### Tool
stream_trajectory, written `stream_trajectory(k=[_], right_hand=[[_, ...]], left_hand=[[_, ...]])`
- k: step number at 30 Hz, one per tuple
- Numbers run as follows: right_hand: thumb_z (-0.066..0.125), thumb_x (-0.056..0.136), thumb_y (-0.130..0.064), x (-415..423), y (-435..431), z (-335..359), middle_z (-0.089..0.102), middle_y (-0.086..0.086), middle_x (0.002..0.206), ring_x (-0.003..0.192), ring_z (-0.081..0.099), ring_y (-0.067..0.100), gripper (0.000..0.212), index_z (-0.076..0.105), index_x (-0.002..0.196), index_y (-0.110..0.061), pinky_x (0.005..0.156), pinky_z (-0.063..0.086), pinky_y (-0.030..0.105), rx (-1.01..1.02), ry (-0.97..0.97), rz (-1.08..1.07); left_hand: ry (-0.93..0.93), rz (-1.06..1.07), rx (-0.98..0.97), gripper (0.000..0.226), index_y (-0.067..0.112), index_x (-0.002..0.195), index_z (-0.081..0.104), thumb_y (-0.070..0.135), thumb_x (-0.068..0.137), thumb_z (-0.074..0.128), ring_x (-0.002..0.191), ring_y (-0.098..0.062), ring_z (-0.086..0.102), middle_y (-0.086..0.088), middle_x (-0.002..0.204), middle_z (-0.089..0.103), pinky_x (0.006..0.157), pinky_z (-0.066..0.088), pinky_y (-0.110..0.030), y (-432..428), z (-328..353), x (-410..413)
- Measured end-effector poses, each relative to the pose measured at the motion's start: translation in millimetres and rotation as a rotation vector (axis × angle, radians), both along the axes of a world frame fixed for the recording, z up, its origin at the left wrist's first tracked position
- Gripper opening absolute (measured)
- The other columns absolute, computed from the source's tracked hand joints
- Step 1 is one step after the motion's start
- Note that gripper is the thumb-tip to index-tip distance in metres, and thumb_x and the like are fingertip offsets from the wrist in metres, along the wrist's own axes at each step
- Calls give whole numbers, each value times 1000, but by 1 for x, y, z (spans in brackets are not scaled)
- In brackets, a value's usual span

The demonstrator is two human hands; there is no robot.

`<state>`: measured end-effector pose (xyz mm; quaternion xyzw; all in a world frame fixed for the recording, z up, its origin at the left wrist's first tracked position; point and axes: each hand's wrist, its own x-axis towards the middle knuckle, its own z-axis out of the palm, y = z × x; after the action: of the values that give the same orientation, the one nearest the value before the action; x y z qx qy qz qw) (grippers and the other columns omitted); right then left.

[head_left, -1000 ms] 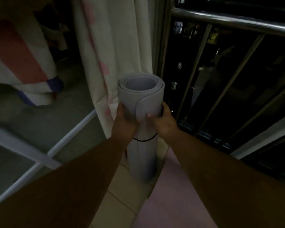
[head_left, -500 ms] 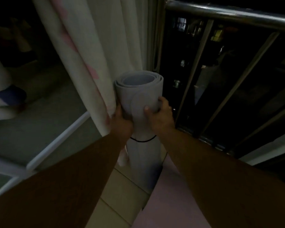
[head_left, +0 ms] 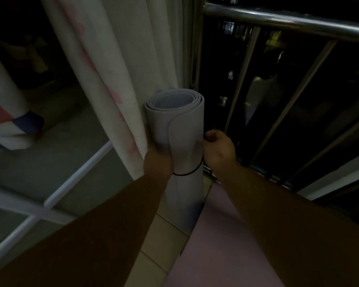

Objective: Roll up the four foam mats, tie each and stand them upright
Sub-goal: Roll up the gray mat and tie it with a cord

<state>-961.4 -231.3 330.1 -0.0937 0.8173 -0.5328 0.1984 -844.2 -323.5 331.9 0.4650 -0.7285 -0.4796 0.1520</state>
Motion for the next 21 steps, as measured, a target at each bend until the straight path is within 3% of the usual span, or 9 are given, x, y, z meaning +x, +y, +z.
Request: stream_trajectory(k=[3, 6, 8, 13, 15, 19, 21], right_hand=[[61, 90, -6, 14, 11, 0, 66, 6, 110, 102, 60, 20, 21, 63, 110, -12, 93, 49, 31, 14, -5, 11], [62, 88, -7, 34, 20, -3, 68, 8, 113, 108, 62, 25, 25, 67, 112, -13, 98, 51, 42, 23, -29, 32], [62, 89, -6, 49, 27, -1, 67, 8, 115, 109, 62, 25, 26, 67, 114, -12, 98, 50, 37, -12, -45, 25], [60, 93, -6, 106, 50, 21, 63, 6, 119, 102, 56, 11, 28, 64, 121, -10, 86, 38, 13, -46, 53, 34], [60, 93, -9, 135, 60, 35, 63, 4, 117, 99, 56, 9, 29, 64, 122, -14, 81, 37, 10, -2, 141, 47], [61, 92, -12, 208, 88, 64, 60, 7, 122, 105, 57, 15, 34, 62, 126, -17, 88, 41, 19, 71, 272, 70], [62, 91, -11, 252, 106, 81, 59, 9, 127, 113, 57, 19, 35, 63, 126, -14, 97, 43, 25, 87, 334, 59]], left_hand=[[27, 49, 73, 40, 6, 135, 48, 3, 96, 46, 114, -30, 54, -16, 131, 56, 91, 43, -31, 7, 1, 12], [95, 42, 76, 37, 8, 134, 50, 7, 97, 49, 98, -14, 51, 0, 113, 58, 77, 41, -18, 19, 4, 31], [115, 34, 103, 42, 11, 139, 46, 5, 98, 49, 98, -8, 47, 9, 105, 48, 68, 40, -9, 25, 8, 46], [126, -106, 12, 58, 15, 148, 36, -2, 93, 47, 120, -14, 46, 0, 137, 46, 98, 38, -22, 37, 35, 94], [136, -171, -84, 58, 15, 145, 40, -2, 90, 47, 127, -17, 43, -4, 143, 44, 100, 32, -21, 45, 46, 117], [171, -230, -128, 57, 21, 141, 44, 0, 89, 48, 117, -9, 45, 0, 137, 48, 95, 35, -21, 71, 69, 179], [183, -269, -134, 58, 22, 143, 42, 1, 90, 50, 121, -13, 46, -1, 141, 45, 99, 36, -22, 84, 83, 219]])
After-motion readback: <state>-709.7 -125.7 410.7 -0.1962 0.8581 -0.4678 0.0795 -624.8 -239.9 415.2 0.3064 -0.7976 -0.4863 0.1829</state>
